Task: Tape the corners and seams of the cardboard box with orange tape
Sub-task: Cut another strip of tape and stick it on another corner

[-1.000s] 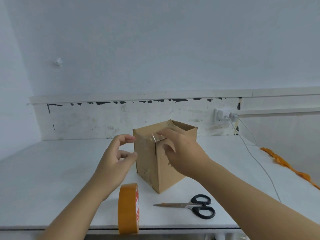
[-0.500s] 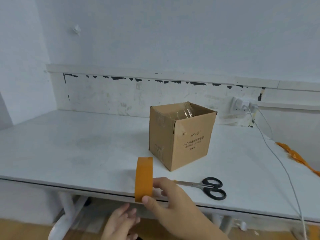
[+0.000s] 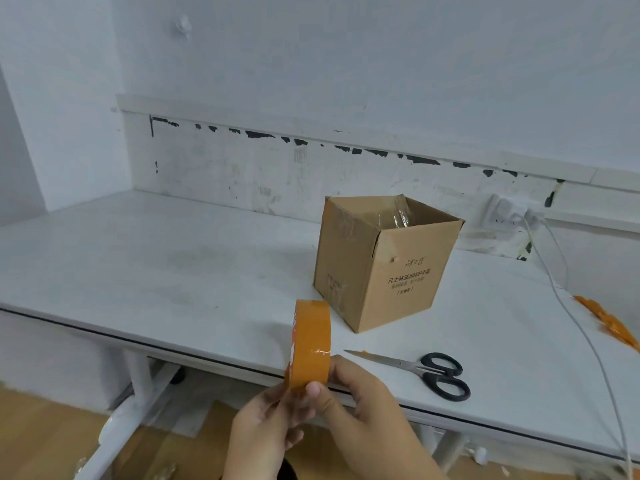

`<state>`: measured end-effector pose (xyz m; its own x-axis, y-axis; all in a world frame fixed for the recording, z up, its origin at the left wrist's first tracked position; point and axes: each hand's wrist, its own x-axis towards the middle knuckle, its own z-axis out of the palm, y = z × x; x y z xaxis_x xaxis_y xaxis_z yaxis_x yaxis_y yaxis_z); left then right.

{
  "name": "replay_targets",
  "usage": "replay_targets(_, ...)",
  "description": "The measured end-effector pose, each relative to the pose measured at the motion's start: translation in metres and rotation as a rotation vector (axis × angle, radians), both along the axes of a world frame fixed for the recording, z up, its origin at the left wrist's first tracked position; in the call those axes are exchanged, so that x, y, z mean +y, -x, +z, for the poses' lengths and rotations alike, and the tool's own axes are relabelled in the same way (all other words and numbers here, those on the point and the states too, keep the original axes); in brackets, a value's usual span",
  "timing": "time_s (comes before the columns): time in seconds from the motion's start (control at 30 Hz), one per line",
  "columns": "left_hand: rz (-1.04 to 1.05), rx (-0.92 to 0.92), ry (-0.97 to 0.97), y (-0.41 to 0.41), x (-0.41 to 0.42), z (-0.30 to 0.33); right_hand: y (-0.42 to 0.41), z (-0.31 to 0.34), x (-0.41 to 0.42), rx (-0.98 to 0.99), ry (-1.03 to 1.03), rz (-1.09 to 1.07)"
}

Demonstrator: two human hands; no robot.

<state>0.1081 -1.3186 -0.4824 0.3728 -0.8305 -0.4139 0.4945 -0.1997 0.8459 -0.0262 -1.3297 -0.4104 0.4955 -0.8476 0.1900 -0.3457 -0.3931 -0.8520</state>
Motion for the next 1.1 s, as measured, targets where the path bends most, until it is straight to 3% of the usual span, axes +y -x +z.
replay_targets(0.23, -0.041, -0.095, -0.018, 0.002, 0.004, 0.009, 0.002, 0.000, 0.003, -0.027, -0.061, -0.008)
replay_targets(0.6, 0.085, -0.329, 0.091, 0.020, 0.016, 0.010, -0.004, 0.006, 0.003, -0.152, -0.089, -0.103)
replay_targets(0.77, 0.079, -0.250, 0.153, 0.030, 0.024, 0.012, -0.008, 0.014, 0.008, -0.198, -0.039, -0.051)
replay_targets(0.93, 0.152, -0.133, 0.158, 0.024, 0.037, 0.022, -0.016, 0.017, 0.005, -0.106, 0.064, -0.005)
replay_targets(1.1, 0.182, -0.161, 0.150, 0.019, 0.039, 0.023, -0.021, 0.011, -0.006, -0.070, 0.085, -0.006)
